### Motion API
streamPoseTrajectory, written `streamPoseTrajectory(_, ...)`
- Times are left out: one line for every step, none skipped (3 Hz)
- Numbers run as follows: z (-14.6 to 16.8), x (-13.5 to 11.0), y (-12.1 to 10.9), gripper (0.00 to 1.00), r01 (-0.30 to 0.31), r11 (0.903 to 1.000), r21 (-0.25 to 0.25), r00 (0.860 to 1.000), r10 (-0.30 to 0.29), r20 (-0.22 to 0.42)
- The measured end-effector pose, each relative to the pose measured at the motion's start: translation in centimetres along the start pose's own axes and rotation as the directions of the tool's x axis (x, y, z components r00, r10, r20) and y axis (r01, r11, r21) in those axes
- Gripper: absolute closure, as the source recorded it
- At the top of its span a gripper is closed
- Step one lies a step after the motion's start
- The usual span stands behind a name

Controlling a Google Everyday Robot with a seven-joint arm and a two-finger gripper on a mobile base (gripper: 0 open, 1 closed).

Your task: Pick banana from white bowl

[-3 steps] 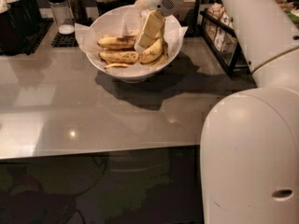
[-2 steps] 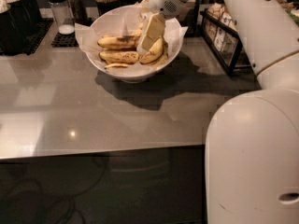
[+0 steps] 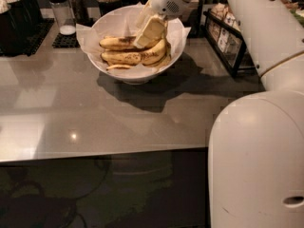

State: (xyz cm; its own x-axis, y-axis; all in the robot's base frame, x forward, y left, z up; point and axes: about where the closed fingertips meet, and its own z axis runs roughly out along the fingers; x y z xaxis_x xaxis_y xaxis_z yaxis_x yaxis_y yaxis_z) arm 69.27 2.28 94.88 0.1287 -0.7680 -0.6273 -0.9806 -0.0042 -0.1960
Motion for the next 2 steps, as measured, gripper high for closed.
streamPoseTrajectory(0.0,0.0,0.0,0.65,0.0,1.0,0.0,1.0,0.0,0.0)
streamPoseTrajectory(0.01,0.0,0.0,0.88,0.0,1.0,0.0,1.0,0.0,0.0)
